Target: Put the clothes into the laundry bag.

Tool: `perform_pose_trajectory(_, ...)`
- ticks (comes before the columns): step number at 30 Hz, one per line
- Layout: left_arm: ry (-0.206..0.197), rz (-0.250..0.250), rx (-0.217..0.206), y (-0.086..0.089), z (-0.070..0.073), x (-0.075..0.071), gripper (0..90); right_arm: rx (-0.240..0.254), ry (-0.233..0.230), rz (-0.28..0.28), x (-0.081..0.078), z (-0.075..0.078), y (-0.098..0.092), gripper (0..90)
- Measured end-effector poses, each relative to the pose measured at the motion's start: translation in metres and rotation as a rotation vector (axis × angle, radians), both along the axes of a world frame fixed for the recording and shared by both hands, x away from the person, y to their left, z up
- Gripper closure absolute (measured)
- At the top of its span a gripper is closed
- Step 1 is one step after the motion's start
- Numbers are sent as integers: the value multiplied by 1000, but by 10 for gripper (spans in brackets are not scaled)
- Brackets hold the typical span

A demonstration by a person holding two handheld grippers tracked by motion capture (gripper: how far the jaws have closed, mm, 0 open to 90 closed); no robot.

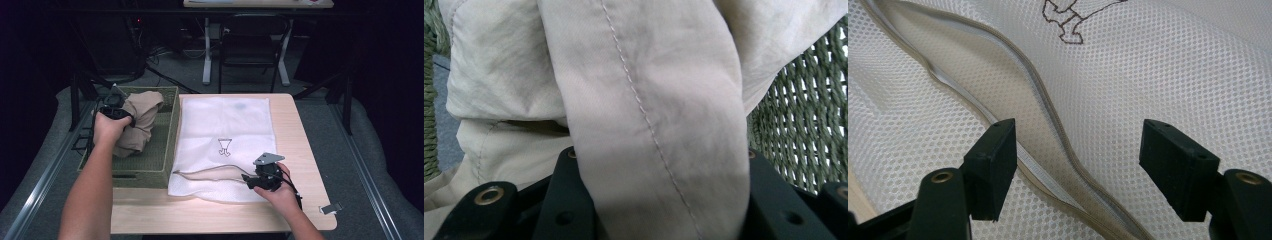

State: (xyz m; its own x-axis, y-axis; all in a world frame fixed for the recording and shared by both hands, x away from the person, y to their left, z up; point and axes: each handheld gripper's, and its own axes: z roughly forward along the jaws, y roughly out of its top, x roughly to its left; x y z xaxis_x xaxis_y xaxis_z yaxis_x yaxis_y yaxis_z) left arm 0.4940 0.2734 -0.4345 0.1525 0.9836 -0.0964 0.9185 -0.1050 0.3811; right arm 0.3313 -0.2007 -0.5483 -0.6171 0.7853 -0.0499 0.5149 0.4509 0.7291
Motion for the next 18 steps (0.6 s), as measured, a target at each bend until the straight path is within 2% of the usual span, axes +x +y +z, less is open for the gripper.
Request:
perform_pose_trajectory(10,8,-33,2,-5,13,-3,640,1,0,10,0,0,1,317)
perform_pose_trajectory(18,9,-68,20,-12,27,-6,640,3,1,8,-1,1,0,324)
